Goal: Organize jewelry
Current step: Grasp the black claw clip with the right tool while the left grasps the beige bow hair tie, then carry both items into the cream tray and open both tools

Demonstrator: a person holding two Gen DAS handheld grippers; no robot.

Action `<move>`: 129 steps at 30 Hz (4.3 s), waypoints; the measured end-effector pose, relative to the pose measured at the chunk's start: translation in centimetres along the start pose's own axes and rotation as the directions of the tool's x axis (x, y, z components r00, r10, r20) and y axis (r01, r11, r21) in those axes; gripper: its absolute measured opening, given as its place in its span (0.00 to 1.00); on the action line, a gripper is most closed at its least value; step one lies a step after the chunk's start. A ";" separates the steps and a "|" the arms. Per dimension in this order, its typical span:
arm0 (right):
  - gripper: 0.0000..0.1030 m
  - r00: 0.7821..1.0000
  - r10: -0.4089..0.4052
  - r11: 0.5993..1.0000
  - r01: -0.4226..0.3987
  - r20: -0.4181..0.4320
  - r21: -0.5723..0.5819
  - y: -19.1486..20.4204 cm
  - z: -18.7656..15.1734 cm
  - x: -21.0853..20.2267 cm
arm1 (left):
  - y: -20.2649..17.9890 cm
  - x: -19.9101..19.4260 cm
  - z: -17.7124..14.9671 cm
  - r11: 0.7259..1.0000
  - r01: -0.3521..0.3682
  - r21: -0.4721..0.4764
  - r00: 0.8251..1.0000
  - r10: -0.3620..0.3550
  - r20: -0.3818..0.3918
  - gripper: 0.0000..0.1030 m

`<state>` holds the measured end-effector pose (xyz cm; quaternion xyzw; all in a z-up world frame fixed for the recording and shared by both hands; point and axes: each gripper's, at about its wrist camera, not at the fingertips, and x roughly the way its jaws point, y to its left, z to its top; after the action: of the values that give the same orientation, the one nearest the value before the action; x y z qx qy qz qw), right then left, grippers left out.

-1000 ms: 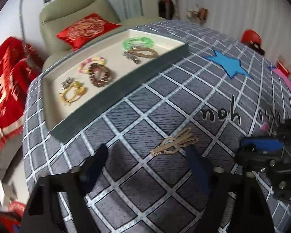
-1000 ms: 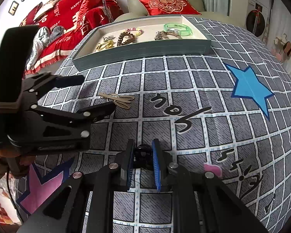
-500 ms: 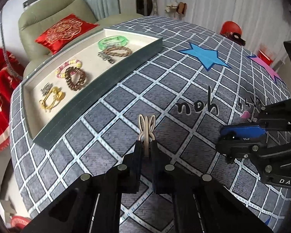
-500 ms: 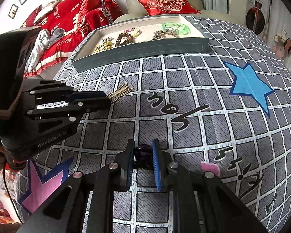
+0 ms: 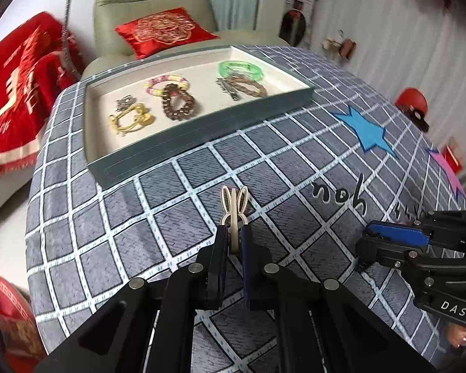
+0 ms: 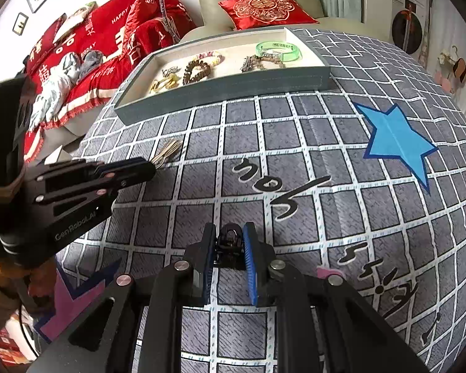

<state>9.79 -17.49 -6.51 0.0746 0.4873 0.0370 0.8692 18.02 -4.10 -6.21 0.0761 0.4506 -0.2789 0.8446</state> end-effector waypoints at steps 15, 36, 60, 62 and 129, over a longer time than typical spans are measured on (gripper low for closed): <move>0.19 0.999 0.027 0.999 -0.027 0.023 0.026 -1.0 1.9 -0.5 | 0.9 -2.3 0.5 0.988 -0.092 -0.127 0.993 0.101 0.062 0.23; 0.19 0.996 0.064 0.996 -0.067 0.056 0.059 -2.9 6.3 -0.1 | 1.2 -2.8 2.6 0.985 -0.113 -0.131 0.988 0.125 0.091 0.23; 0.19 0.987 0.122 0.989 -0.130 0.100 0.073 -4.6 17.0 1.1 | 6.1 -1.3 10.1 0.970 -0.147 -0.196 0.974 0.176 0.140 0.23; 0.19 0.989 0.113 0.991 -0.120 0.094 0.067 -4.5 18.1 1.9 | 6.6 -0.5 10.6 0.967 -0.146 -0.208 0.976 0.174 0.128 0.23; 0.77 0.989 0.125 0.986 -0.132 0.080 0.099 -6.1 19.4 5.8 | 5.9 2.5 11.7 0.948 -0.241 -0.208 0.960 0.265 0.095 0.24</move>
<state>29.31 -24.58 -2.39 0.1523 0.4502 0.0648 0.8774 30.72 -4.68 -2.16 0.0332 0.4096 -0.1270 0.9028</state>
